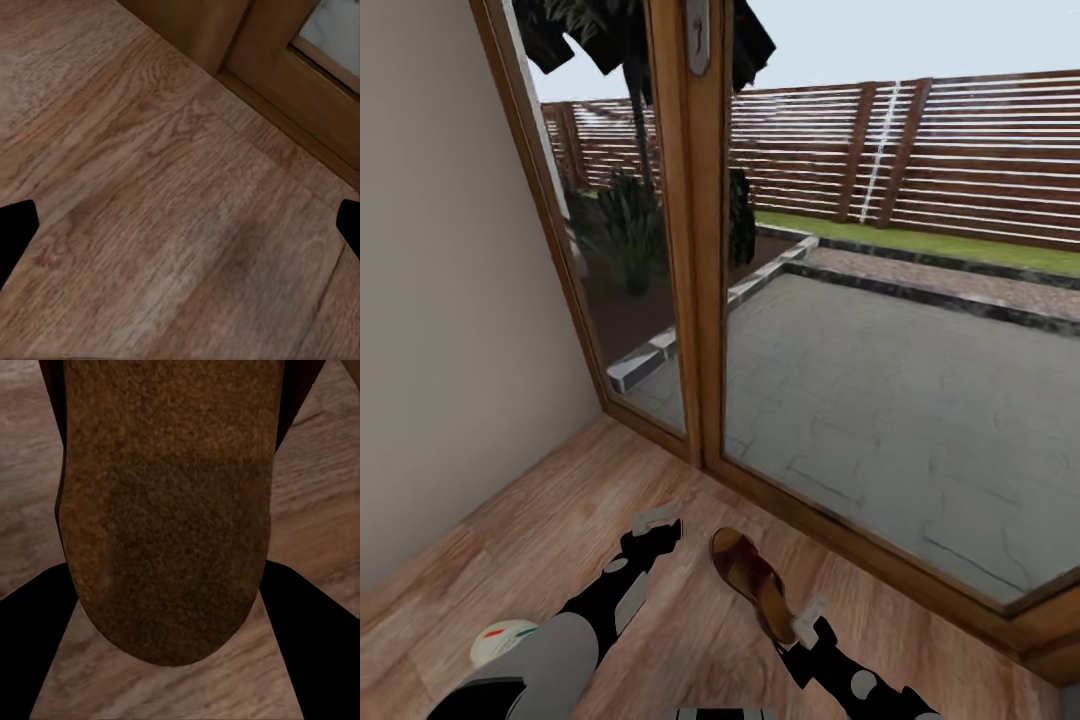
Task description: Pick up the two gym shoes and the two sandals from the corridor floor and place them onto the hallstand (shoe rack) in the corridor, making sure they are on the rack and not on the floor. Arrange them so the two gym shoes are next to each other and the two sandals are next to each other.
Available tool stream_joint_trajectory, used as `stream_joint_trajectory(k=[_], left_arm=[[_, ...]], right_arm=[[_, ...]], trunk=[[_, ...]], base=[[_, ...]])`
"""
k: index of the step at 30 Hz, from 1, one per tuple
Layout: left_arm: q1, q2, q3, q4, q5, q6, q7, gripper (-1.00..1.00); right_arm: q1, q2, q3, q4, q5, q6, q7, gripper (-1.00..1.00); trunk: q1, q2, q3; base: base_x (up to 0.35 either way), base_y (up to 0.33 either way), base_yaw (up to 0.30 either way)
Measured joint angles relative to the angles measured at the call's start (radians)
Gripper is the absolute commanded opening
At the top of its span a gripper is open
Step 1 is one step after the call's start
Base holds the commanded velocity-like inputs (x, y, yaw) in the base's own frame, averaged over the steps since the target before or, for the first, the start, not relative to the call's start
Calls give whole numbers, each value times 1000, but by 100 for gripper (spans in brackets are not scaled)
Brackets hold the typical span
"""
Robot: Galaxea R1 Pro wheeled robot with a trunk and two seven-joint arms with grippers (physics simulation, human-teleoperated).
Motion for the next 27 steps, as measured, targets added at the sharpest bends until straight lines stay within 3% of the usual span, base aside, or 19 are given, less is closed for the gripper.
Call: stream_joint_trajectory(k=[17, 27], left_arm=[[0, -1, 0, 1, 0, 0, 0, 100], [0, -1, 0, 2, 0, 0, 0, 100]], right_arm=[[0, 0, 0, 1, 0, 0, 0, -100], [0, 0, 0, 1, 0, 0, 0, -100]], trunk=[[0, 0, 0], [0, 0, 0]], base=[[4, -2, 295], [215, -56, 48]])
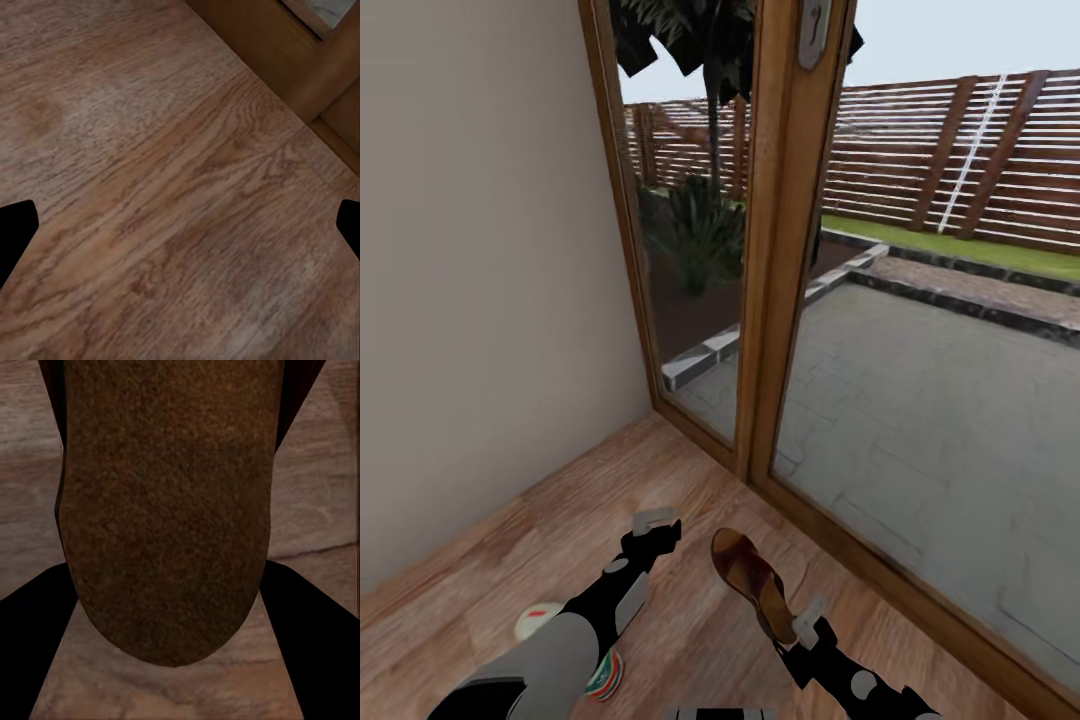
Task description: Pick up the two gym shoes and the two sandals from the corridor floor and place them onto the hallstand (shoe rack) in the corridor, making sure they are on the rack and not on the floor. Arrange them so the two gym shoes are next to each other and the two sandals are next to each other.
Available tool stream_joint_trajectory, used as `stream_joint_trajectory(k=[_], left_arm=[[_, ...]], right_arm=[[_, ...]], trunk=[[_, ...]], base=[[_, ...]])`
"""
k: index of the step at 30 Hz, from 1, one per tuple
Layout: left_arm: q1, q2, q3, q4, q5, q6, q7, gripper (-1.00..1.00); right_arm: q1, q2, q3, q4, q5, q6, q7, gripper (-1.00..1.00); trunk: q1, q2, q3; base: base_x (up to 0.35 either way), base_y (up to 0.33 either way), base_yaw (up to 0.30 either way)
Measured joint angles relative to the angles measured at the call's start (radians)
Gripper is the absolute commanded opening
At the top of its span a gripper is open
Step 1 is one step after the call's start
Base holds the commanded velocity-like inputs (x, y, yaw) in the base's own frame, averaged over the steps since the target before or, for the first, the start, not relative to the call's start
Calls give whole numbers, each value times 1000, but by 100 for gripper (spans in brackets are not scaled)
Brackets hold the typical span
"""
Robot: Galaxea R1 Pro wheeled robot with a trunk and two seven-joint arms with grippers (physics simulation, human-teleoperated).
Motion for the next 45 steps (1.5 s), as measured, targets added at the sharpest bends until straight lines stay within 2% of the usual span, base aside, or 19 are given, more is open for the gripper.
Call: stream_joint_trajectory(k=[5, 13, 21, 34, 45], left_arm=[[0, 0, 0, 0, 0, 0, 0, 100], [0, -3, -1, 9, 1, -1, -3, 100], [0, -3, 1, 13, 1, 0, -3, 100], [0, 0, 5, 15, 0, 0, -3, 100], [0, 0, 4, 16, 0, 0, -4, 100]], right_arm=[[0, 0, -1, 0, 0, 0, 0, -100], [0, -1, -3, -5, 0, -1, -62, -100], [0, -1, -2, -3, 1, -1, -73, -100], [0, 0, -1, 0, 1, 0, -74, -100], [0, 0, -1, 2, 2, 0, -74, -100]], trunk=[[0, 0, 0], [0, 0, 1], [0, 0, 1], [0, 0, 5], [0, 0, 7]], base=[[40, -11, 139], [1, 0, 83], [0, 0, 25], [0, -3, 255], [0, -286, 93]])
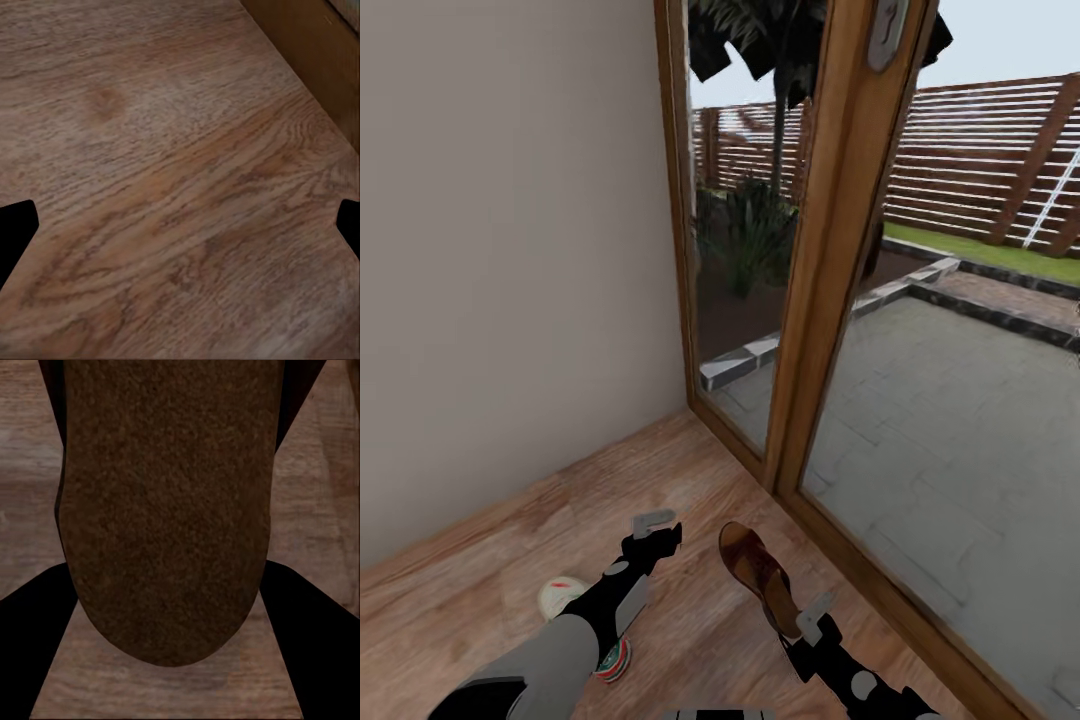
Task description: Pick up the two gym shoes and the two sandals from the corridor floor and place them onto the hallstand (shoe rack) in the corridor, making sure they are on the rack and not on the floor. Arrange them so the two gym shoes are next to each other and the two sandals are next to each other.
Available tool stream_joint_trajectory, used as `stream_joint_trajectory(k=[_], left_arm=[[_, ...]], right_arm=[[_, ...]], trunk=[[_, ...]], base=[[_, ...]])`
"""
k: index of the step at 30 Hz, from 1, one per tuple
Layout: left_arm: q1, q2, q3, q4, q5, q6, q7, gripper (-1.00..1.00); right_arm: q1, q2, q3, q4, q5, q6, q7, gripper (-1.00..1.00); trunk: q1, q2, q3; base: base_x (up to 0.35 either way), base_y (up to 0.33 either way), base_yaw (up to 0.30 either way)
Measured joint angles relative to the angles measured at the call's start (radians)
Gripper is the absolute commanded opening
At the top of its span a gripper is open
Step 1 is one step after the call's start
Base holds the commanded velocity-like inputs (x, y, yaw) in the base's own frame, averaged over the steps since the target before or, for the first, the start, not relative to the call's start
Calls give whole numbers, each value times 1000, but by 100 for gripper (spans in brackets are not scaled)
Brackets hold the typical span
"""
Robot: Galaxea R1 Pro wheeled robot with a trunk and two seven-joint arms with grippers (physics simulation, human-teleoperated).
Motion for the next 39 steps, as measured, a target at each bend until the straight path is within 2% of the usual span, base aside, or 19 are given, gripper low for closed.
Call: stream_joint_trajectory(k=[6, 25, 39], left_arm=[[0, 0, 1, 0, 0, 0, 0, 100], [0, 0, 1, 0, 0, 0, 0, 100], [0, 0, 2, -1, 1, 0, 0, 100]], right_arm=[[0, 0, 0, 0, -1, 0, 0, -100], [0, 0, 1, 1, -1, 0, 0, -100], [0, 0, 1, 1, -1, 0, 0, -100]], trunk=[[0, 0, 0], [0, 0, 0], [0, 0, 0]], base=[[0, -150, 42], [7, -5, 278], [108, 0, 33]])
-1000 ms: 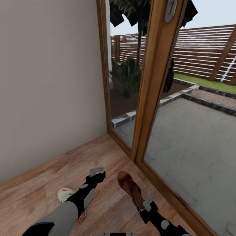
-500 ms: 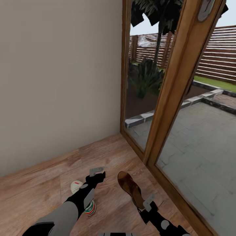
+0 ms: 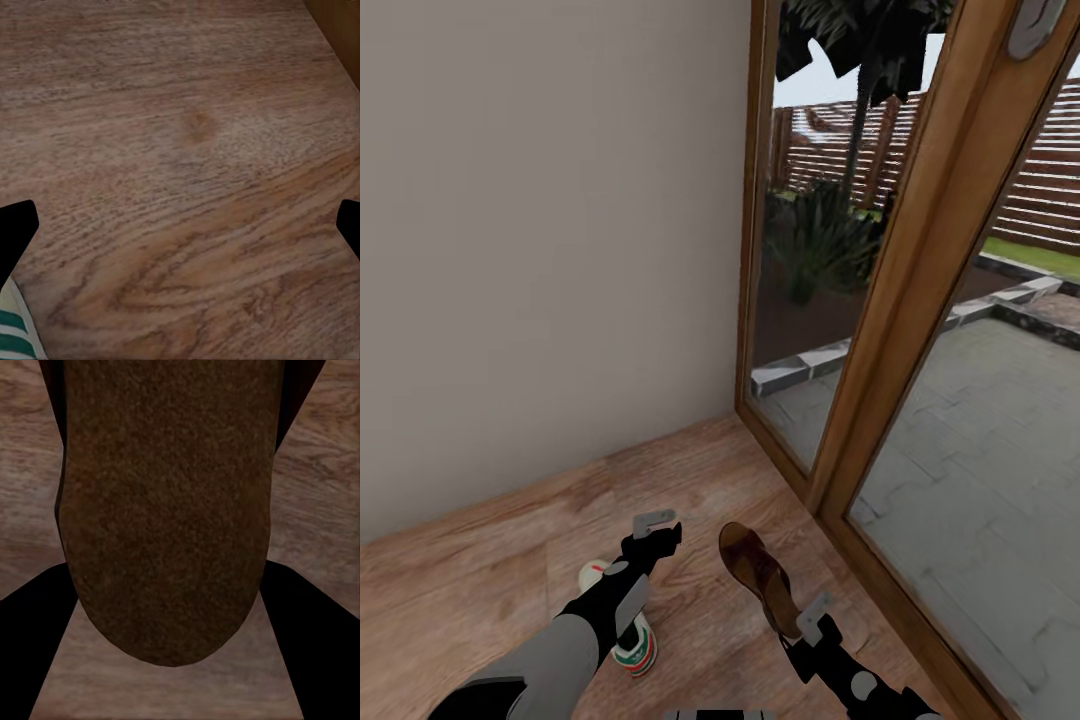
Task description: Pick up the two gym shoes and the two sandals from the corridor floor and place them onto the hallstand (shoe rack) in the corridor, making sure they are on the rack and not on the floor. Arrange them so the two gym shoes are next to each other and the two sandals are next to each other.
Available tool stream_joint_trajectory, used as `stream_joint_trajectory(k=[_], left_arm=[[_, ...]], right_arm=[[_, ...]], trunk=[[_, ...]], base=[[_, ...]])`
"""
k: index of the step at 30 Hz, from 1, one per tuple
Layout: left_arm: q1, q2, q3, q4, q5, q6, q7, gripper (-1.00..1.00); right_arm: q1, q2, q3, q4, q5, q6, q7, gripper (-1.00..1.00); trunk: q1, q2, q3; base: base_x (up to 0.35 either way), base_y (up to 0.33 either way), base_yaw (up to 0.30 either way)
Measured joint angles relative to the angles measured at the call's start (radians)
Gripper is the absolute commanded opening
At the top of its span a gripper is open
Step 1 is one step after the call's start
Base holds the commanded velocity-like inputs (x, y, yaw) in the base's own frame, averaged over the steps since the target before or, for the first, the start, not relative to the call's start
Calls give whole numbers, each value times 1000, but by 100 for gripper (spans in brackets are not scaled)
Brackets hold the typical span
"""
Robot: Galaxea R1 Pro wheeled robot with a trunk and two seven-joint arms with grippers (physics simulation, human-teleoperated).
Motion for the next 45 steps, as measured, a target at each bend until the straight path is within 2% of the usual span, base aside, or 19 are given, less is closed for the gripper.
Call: stream_joint_trajectory(k=[8, 17, 35, 45], left_arm=[[0, 0, -1, 0, 0, -1, 0, 100], [0, 0, -1, 0, 0, 0, 0, 100], [0, 0, 0, 0, 0, 0, 0, 100], [0, 0, -1, 0, 0, 0, 0, 100]], right_arm=[[0, 0, -1, 0, 0, 0, 0, -100], [0, 0, -1, 0, 0, 0, 0, -100], [0, 0, -1, -1, 0, 0, 0, -100], [0, 0, -3, 0, 0, 0, 0, -100]], trunk=[[0, 0, 0], [0, 0, 1], [0, 0, 2], [0, 0, 3]], base=[[109, 0, 10], [11, 0, 125], [0, -1, 8], [60, -96, 83]])
